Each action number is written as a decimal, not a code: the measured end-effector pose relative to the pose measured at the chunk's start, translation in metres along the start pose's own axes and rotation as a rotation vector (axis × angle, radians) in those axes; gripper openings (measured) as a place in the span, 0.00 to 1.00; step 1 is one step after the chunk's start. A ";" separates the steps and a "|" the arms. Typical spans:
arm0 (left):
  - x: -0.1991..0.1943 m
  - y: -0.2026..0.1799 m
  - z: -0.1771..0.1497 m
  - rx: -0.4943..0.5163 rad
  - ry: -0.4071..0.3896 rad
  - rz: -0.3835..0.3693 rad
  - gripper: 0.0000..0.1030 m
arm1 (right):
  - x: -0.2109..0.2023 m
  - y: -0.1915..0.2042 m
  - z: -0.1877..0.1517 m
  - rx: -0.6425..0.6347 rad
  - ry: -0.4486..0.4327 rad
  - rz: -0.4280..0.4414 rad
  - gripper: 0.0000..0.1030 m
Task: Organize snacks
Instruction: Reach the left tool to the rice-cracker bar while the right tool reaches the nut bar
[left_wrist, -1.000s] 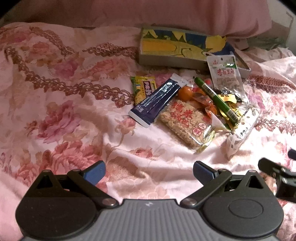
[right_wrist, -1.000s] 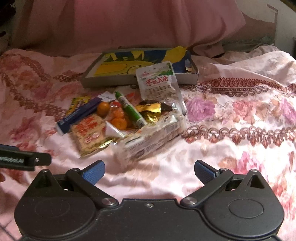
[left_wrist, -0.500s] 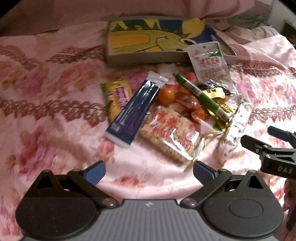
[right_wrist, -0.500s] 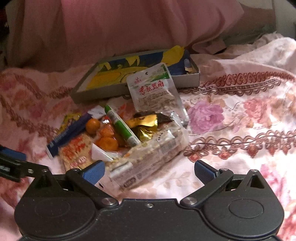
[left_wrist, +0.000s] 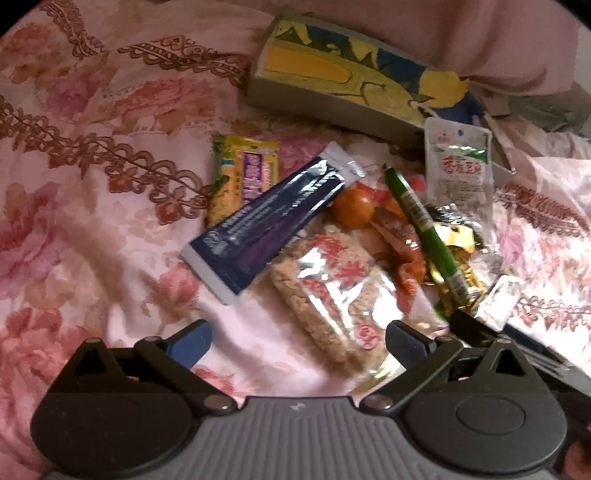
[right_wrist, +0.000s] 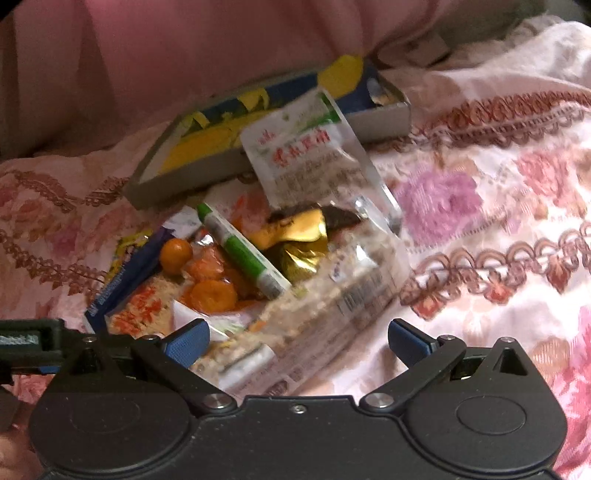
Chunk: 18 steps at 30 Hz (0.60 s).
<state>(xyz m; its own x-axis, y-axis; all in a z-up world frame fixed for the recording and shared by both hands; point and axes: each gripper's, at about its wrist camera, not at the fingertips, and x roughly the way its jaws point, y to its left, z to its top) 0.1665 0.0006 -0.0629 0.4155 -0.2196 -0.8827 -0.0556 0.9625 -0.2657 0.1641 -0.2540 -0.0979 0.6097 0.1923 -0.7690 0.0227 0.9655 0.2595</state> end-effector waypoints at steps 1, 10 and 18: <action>0.000 -0.001 -0.001 -0.007 -0.005 -0.019 0.99 | -0.001 -0.002 -0.001 0.012 0.002 0.006 0.99; 0.001 0.002 -0.010 -0.053 -0.012 -0.229 0.96 | -0.012 -0.009 -0.009 0.076 0.008 -0.006 0.99; 0.008 0.016 -0.010 -0.135 -0.029 -0.246 0.88 | -0.022 -0.024 -0.014 0.185 0.024 0.043 0.91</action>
<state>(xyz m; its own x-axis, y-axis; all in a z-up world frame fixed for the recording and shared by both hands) 0.1597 0.0125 -0.0781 0.4575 -0.4370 -0.7744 -0.0701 0.8505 -0.5213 0.1388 -0.2793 -0.0959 0.5944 0.2391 -0.7678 0.1435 0.9079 0.3939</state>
